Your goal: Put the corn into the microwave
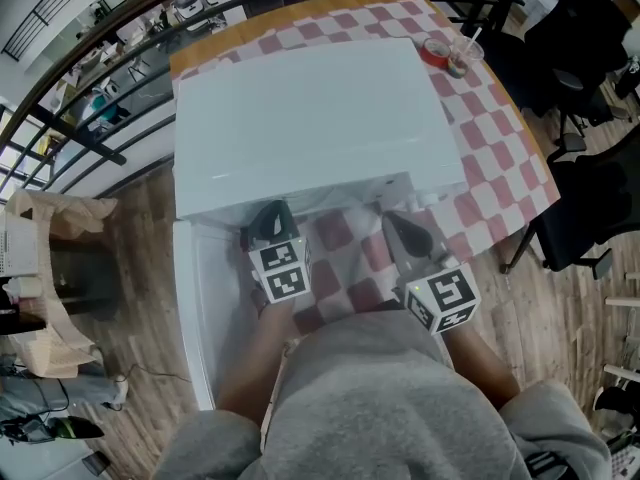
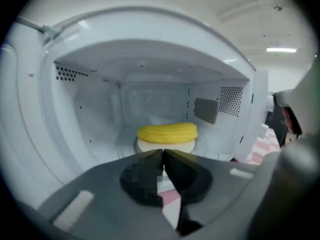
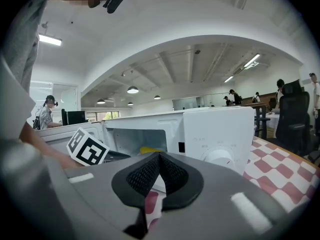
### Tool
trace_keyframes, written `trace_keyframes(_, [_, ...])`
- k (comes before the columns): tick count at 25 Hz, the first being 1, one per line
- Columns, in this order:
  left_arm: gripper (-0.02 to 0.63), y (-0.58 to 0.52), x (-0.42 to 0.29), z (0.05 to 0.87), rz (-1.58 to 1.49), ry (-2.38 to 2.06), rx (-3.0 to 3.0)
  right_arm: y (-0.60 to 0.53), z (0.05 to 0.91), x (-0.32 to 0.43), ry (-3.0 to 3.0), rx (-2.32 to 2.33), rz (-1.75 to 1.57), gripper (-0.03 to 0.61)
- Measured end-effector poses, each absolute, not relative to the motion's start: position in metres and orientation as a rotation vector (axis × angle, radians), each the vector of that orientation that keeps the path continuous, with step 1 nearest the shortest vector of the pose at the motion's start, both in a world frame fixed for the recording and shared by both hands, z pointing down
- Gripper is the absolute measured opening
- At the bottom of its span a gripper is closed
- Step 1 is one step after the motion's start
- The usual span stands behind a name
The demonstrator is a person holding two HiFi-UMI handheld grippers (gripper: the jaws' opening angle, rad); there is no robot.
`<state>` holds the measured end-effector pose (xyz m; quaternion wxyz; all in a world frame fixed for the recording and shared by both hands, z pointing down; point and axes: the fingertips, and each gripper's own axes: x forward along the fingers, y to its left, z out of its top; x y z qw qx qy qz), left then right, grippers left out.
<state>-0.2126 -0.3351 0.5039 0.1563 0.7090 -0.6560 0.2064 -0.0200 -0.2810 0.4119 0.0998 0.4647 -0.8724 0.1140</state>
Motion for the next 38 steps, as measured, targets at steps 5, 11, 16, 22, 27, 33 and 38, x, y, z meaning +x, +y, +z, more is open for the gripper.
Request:
trace_keyframes(5, [0.011, -0.301, -0.216, 0.477, 0.482, -1.963, 2.062, -0.269, 0.398, -0.011, -2.565, 1.397, 0.269, 0.000])
trace_keyframes(11, [0.011, -0.256, -0.208, 0.451, 0.427, -1.931, 2.118, -0.244, 0.376, 0.002, -2.557, 1.360, 0.152, 0.000])
trace_keyframes(16, [0.011, -0.230, -0.195, 0.429, 0.381, -1.884, 2.191, -0.229, 0.366, 0.019, -2.531, 1.359, 0.114, 0.000])
trace_keyframes(22, [0.011, -0.196, -0.173, 0.412, 0.353, -1.802, 2.264, -0.217, 0.359, 0.034, -2.551, 1.376, 0.139, 0.000])
trace_keyframes(27, [0.009, -0.166, -0.156, 0.398, 0.322, -1.779, 2.312, -0.206, 0.357, 0.041, -2.583, 1.323, 0.139, 0.000])
trace_keyframes(33, [0.009, -0.123, -0.131, 0.386, 0.331, -1.815, 2.276, -0.176, 0.357, 0.068, -2.613, 1.265, 0.154, 0.000])
trace_keyframes(38, [0.011, -0.081, -0.088, 0.376, 0.268, -1.815, 2.260, -0.142, 0.355, 0.109, -2.631, 1.264, 0.171, 0.000])
